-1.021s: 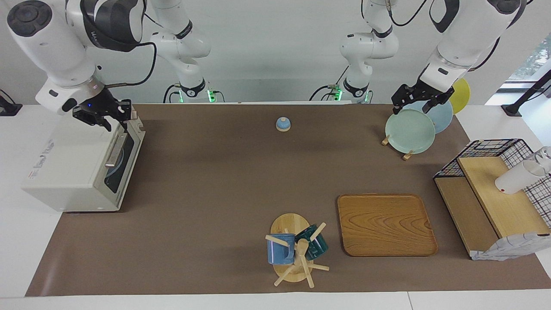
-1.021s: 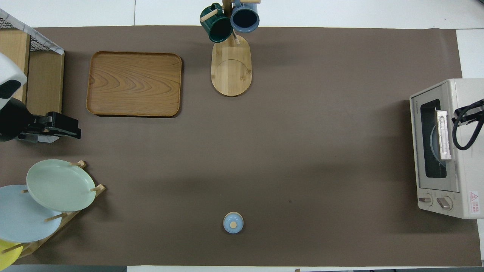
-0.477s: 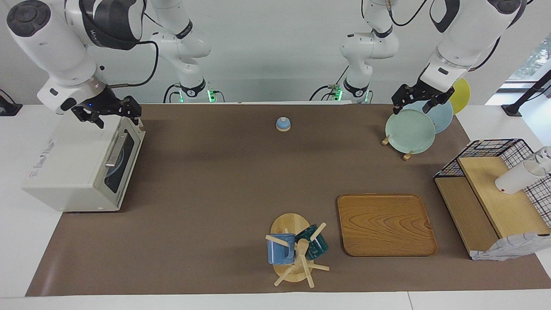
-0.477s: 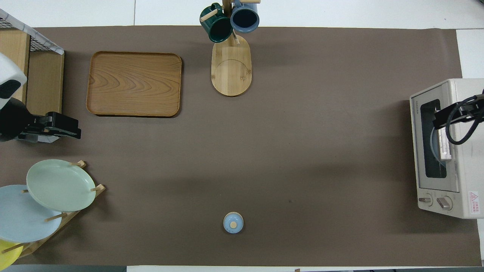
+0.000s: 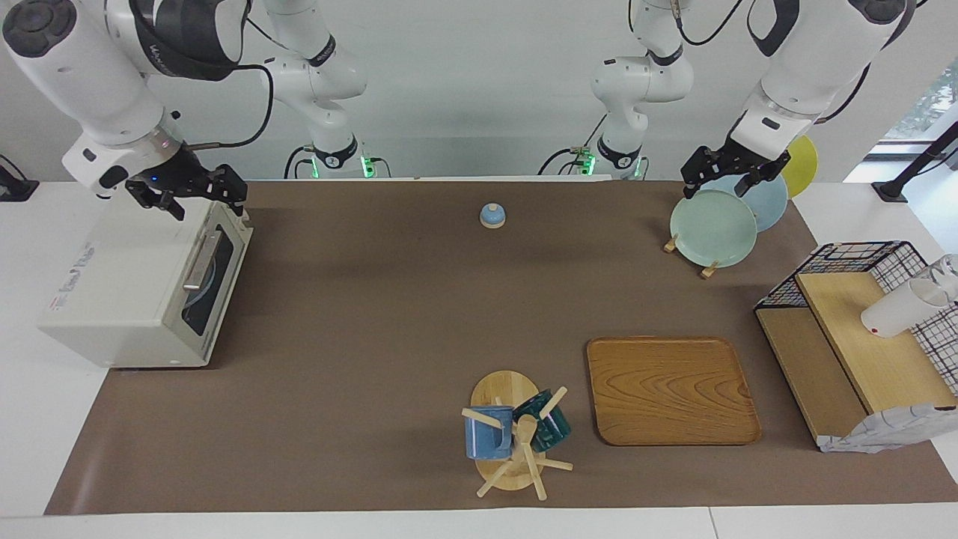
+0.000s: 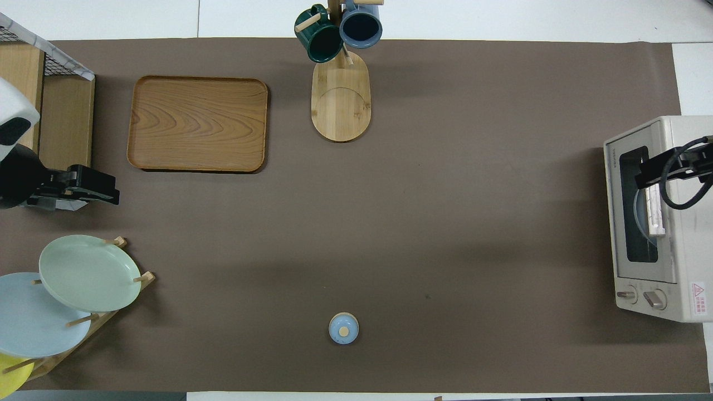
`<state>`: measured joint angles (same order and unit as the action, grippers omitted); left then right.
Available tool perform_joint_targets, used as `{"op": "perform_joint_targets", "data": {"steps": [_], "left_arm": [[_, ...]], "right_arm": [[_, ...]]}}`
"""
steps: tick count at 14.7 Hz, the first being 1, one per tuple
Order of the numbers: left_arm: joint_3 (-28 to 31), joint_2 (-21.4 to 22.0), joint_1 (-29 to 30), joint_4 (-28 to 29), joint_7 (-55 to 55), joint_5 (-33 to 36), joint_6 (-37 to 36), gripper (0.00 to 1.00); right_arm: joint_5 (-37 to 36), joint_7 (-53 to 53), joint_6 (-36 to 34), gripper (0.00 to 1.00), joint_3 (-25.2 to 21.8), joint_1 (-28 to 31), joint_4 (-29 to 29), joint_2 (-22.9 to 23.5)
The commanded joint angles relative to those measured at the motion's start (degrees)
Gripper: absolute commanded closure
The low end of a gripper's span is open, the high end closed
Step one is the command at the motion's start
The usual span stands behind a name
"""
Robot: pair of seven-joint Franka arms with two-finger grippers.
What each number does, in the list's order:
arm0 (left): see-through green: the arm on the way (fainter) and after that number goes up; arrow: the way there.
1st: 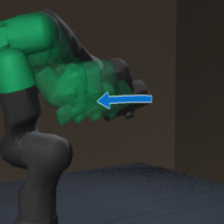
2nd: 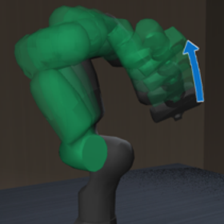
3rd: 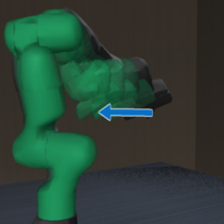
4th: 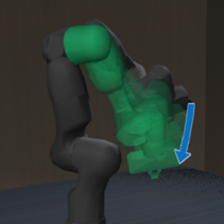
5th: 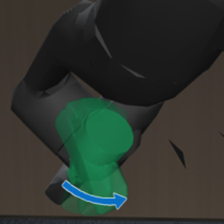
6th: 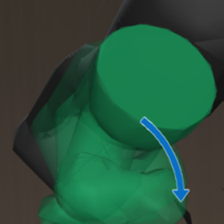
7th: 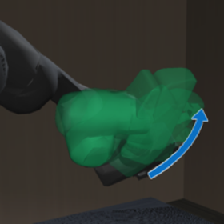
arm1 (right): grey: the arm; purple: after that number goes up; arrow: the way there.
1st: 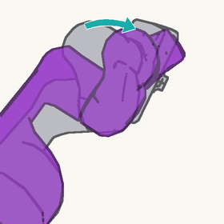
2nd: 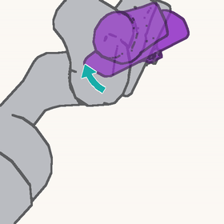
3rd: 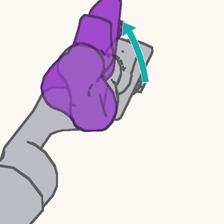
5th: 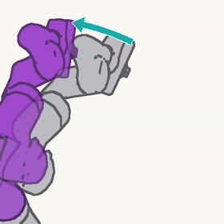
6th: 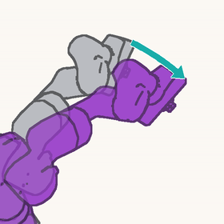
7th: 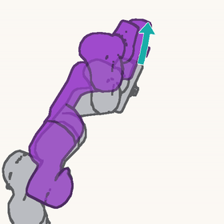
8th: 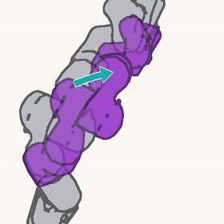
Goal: Put eggplant into oven
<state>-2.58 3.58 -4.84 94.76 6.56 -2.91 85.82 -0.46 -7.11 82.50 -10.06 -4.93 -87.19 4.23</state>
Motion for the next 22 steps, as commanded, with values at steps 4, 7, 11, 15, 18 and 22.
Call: {"op": "perform_joint_targets", "data": {"steps": [4, 7, 11, 15, 18, 22], "left_arm": [[-0.14, -0.06, 0.53, -0.19, -0.67, -0.43, -0.66, 0.00], [-0.14, 0.02, 0.53, -0.19, -0.67, -0.52, -0.66, 0.00], [-0.14, 0.02, 0.53, -0.19, -0.67, -0.52, -0.66, 0.00], [-0.14, 0.02, 0.53, -0.19, -0.67, -0.52, -0.66, 0.00], [-0.14, 0.02, 0.53, -0.19, -0.67, -0.43, -0.66, 0.00], [-0.14, 0.02, 0.53, -0.19, -0.67, -0.52, -0.66, 0.00]], "right_arm": [[1.16, 3.86, -0.76, 0.00, -2.07, -2.81, -0.61, -1.86], [1.42, 2.46, -0.67, 0.00, -2.33, -2.37, 0.00, -1.51], [1.51, 2.19, -1.11, 0.00, -3.22, -2.37, 0.00, -1.51], [1.86, 6.14, 0.38, 0.00, -3.22, -2.63, 0.36, -1.51], [1.08, 6.24, -1.63, 0.00, -3.22, -3.16, 0.36, -1.51], [0.81, 5.97, -1.72, 0.00, -3.13, -3.16, 0.44, -1.42]]}}
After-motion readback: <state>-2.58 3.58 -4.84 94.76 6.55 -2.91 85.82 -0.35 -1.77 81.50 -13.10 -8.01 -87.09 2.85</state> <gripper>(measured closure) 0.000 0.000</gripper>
